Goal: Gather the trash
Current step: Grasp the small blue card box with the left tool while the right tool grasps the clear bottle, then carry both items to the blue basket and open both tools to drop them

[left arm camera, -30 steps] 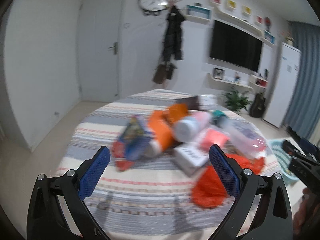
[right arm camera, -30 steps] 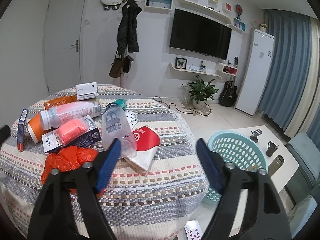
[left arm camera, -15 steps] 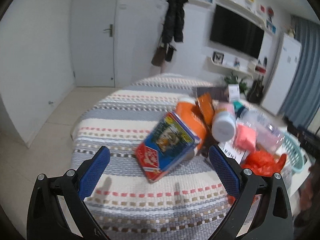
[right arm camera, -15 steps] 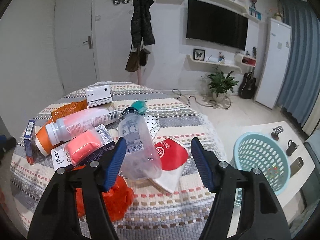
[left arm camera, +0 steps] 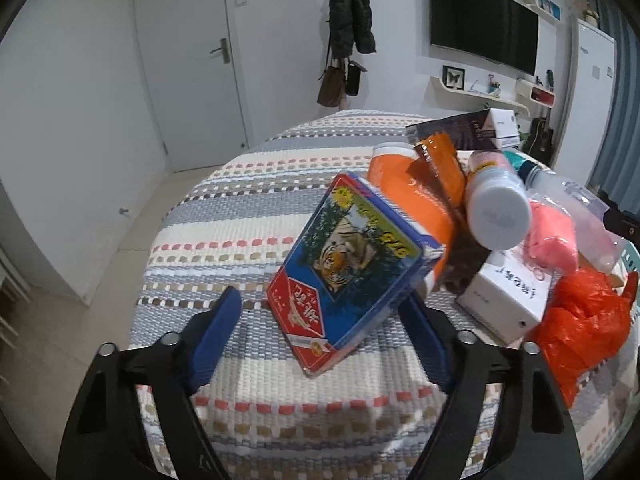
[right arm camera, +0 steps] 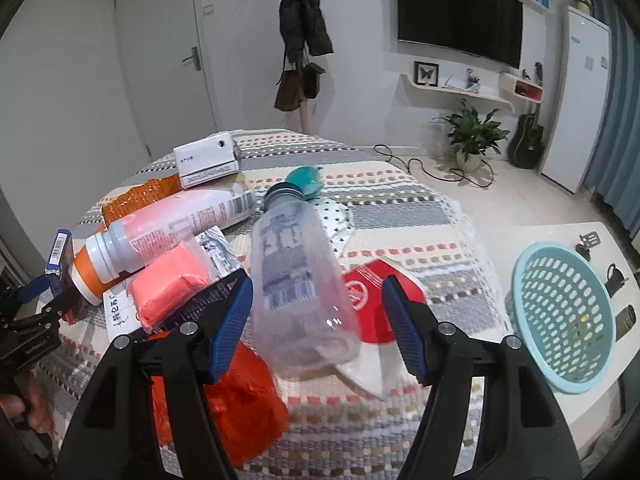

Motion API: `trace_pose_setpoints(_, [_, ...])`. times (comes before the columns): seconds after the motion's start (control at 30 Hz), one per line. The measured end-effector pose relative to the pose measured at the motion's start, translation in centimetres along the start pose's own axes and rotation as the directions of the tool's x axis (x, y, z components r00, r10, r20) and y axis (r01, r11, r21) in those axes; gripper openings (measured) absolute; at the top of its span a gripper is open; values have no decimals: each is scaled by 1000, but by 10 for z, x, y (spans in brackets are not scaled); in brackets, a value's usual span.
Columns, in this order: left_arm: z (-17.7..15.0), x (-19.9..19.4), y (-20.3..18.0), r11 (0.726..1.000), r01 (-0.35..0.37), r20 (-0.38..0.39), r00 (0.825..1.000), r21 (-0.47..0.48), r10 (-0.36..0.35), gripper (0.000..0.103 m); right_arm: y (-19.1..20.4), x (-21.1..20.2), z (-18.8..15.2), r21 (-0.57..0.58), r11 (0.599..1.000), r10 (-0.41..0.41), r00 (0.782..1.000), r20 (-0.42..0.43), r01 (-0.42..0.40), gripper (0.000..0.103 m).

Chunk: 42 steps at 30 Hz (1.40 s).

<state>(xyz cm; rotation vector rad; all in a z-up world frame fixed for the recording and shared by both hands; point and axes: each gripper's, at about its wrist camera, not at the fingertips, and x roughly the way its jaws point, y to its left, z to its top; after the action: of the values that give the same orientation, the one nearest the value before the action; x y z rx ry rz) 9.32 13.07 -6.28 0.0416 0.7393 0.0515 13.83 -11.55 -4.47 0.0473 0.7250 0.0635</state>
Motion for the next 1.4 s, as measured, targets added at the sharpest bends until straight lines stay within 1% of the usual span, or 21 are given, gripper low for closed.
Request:
trace_pose_setpoints(0.03, [0,0,2,1000,0,-5,1000,-5,0,71,1,2,2,-3,1000,4,1000,-2,-4,63])
trace_pose_setpoints(0.1, [1,2,5,1000,5,-8,1000,-17,-5,60,4,10,8,-12,1000,11,1000,-14,-11,63])
trace_pose_setpoints(0.23, [2,-1,13,999,12,1,1000,-42,-12,47,7,27,15,-29,999,15,998,-56,-17,64])
trace_pose_setpoints(0.3, [4,-1,19,998,25,1,1000,-62,-25,37,11,35,16,-51,999,-3,997,-82,-1,65])
trace_pose_setpoints(0.43, [7,-4,28,992,63,9,998,-108,-63,31,15,48,16,-89,996,-23,993,-118,12,65])
trace_pose_setpoints(0.53, [12,-6,31,988,95,10,996,-122,-94,22,18,53,16,-112,993,-45,991,-126,31,64])
trace_pose_setpoints(0.57, [13,-7,31,987,101,10,995,-123,-101,18,20,54,16,-119,992,-50,991,-125,35,61])
trace_pose_setpoints(0.6, [13,-10,29,986,110,10,994,-126,-109,17,20,54,17,-120,992,-42,991,-128,26,56])
trace_pose_setpoints(0.67, [17,-14,28,982,133,19,991,-135,-132,17,21,54,18,-127,992,-45,991,-128,28,56])
trace_pose_setpoints(0.73, [20,-19,25,983,135,32,991,-128,-131,16,20,53,18,-128,991,-46,991,-123,31,55])
trace_pose_setpoints(0.87, [25,-30,19,982,145,55,989,-118,-139,16,12,42,19,-95,995,-17,995,-98,8,54])
trace_pose_setpoints(1.0, [34,-45,11,976,186,94,980,-116,-175,16,-1,21,23,-57,998,14,998,-54,-17,53])
trace_pose_setpoints(1.2, [54,-74,-23,976,214,152,967,-42,-206,16,-25,-10,29,0,999,42,999,13,-42,53])
trace_pose_setpoints(1.27, [63,-84,-38,973,230,169,960,-10,-225,16,-34,-20,31,18,999,49,998,36,-50,53])
trace_pose_setpoints(1.4, [78,-101,-73,961,269,208,938,63,-276,16,-60,-44,34,62,997,38,995,95,-44,53])
